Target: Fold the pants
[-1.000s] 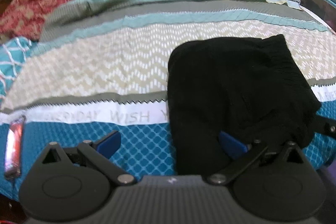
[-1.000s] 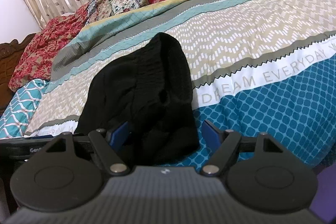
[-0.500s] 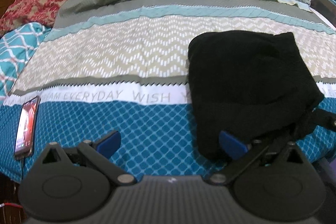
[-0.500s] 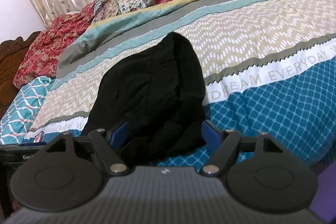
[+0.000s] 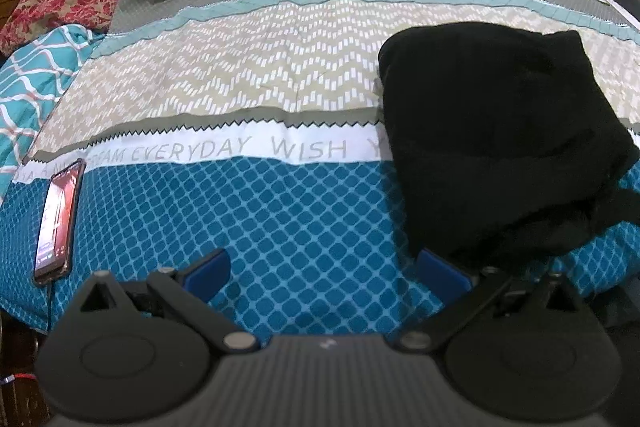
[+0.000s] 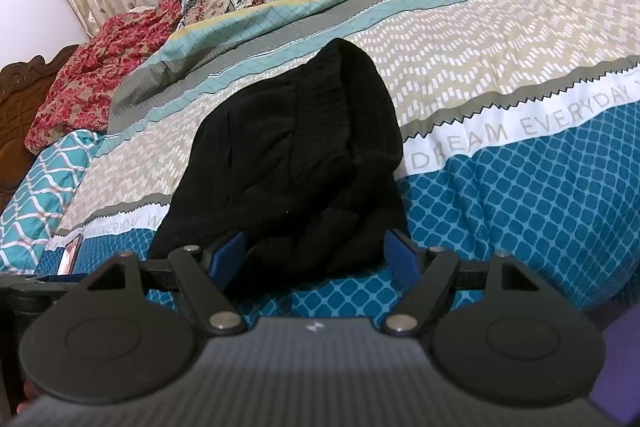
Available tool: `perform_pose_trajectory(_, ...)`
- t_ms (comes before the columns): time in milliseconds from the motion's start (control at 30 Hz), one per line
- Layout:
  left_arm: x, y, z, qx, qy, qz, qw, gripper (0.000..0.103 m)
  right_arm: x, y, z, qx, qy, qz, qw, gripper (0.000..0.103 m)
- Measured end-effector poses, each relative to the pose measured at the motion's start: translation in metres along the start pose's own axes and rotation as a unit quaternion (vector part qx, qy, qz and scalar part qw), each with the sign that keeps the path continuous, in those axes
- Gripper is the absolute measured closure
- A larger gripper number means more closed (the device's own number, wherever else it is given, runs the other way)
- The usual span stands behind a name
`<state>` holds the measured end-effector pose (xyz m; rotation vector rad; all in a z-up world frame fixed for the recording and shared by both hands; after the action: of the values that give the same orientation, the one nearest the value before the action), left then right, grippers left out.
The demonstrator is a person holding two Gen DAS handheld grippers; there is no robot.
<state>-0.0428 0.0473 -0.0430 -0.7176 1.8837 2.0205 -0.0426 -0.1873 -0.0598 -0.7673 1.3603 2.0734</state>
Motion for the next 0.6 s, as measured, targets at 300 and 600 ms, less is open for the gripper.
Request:
perform_pose_trajectory(300,0.0025,-0.0014,0.001,0.005,-0.002,0.006,1.0,0.0,0.0,-0.0001,-0.0004,0.004,0.001,0.0,1.0,0.025)
perform_pose_trajectory(600,0.0052,-0.0026,-0.0015,0.022,0.003,0.011,0.9997,0.0,0.0021,-0.0009,-0.0018,0.004,-0.001,0.002,1.0,0.025)
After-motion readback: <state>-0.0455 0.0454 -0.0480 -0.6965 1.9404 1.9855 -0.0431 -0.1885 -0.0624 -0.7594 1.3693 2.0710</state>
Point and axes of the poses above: each gripper's, at about its wrist camera, not at the fingertips, and y roughly against the way its jaws point, z to its left, x to its underside, the point moved 9 cm from there along -y, roughly the way its jaws point, and after that the axes turned 9 degrees about y, right-handed, at the moved point
